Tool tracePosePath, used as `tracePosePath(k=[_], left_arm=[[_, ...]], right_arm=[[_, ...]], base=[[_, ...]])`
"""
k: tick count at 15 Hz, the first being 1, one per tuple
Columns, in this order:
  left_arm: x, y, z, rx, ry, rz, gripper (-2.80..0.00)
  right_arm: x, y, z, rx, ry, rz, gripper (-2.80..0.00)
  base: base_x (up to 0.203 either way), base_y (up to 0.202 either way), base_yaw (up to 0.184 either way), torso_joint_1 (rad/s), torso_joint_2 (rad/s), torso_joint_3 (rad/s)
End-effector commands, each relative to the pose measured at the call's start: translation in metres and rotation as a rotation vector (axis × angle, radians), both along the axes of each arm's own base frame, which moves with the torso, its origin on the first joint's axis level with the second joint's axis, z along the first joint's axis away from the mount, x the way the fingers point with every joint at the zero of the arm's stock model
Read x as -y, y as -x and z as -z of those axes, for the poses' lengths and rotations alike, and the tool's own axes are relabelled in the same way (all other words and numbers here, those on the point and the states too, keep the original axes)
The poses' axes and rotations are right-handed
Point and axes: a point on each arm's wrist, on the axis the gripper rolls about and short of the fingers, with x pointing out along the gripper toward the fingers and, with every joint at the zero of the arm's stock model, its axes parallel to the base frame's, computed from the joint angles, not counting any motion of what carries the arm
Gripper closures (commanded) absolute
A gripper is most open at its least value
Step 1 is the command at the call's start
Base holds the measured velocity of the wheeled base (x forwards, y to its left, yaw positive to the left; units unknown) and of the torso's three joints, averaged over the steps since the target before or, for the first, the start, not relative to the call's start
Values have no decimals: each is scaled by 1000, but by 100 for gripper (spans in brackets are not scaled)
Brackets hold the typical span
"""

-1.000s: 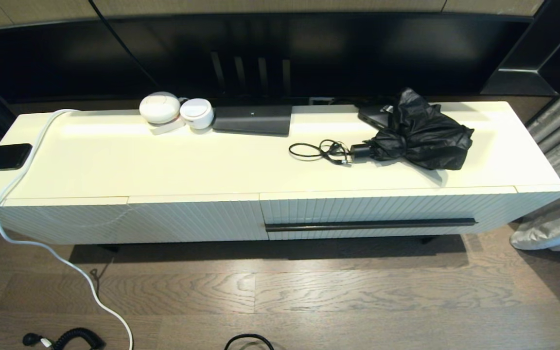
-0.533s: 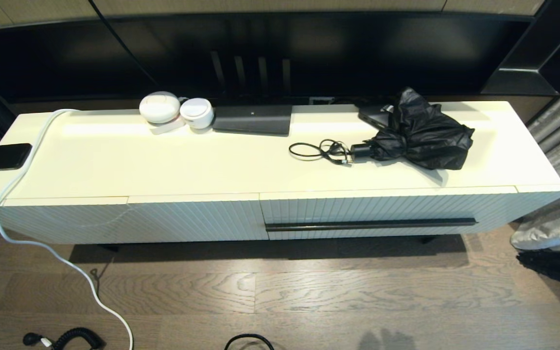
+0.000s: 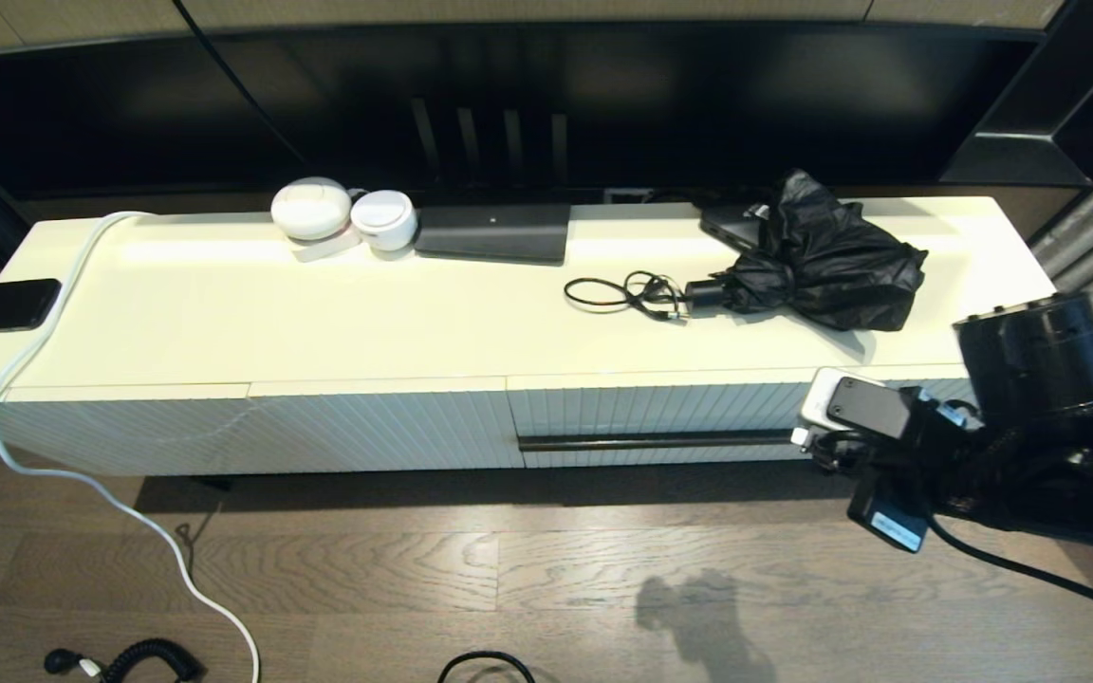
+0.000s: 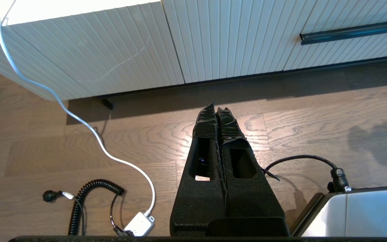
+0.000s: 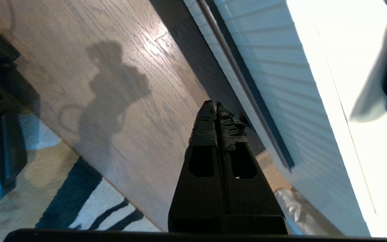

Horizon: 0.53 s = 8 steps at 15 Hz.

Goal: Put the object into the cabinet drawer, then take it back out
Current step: Open the drawer

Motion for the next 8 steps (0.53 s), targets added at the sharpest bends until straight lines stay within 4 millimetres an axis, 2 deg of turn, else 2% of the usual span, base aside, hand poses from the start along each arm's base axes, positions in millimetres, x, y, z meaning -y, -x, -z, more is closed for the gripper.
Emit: tracePosePath(k=[1, 3, 7, 8], left_arm=[[0, 0, 0, 0, -1, -1, 0], [0, 0, 0, 0, -1, 0, 0], [0, 0, 0, 0, -1, 2, 0], [0, 0, 0, 0, -1, 0, 0]], right_arm=[[-12, -21, 25, -60, 38, -12, 0], [-20, -37, 46, -75, 67, -29, 0], [-18, -50, 61, -76, 182, -114, 0], [-19, -54, 71, -100, 203, -130, 0]], base=[[0, 0, 0, 0, 0, 0], [0, 0, 0, 0, 0, 0], [0, 0, 0, 0, 0, 0], [0, 0, 0, 0, 0, 0]])
